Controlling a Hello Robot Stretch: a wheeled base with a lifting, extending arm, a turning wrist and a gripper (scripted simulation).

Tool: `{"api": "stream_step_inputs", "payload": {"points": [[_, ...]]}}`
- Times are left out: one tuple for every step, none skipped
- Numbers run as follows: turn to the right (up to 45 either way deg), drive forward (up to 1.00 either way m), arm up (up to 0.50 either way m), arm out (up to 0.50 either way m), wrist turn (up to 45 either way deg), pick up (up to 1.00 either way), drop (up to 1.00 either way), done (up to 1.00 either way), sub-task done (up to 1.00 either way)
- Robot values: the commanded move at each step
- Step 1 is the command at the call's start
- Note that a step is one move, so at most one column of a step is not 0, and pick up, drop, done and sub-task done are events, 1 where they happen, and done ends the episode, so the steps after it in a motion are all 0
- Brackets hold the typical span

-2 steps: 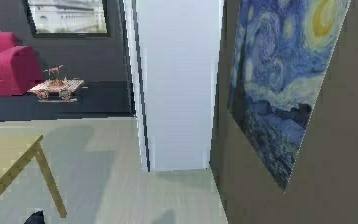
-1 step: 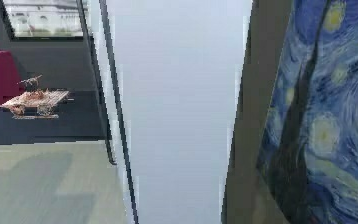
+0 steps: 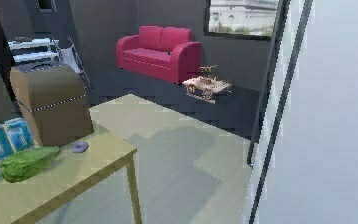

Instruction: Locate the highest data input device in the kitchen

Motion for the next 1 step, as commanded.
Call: {"api": "stream_step_inputs", "payload": {"points": [[0.0,0.70,0.00,0.00,0.0,0.00,0.00,0.00,0.00]]}}
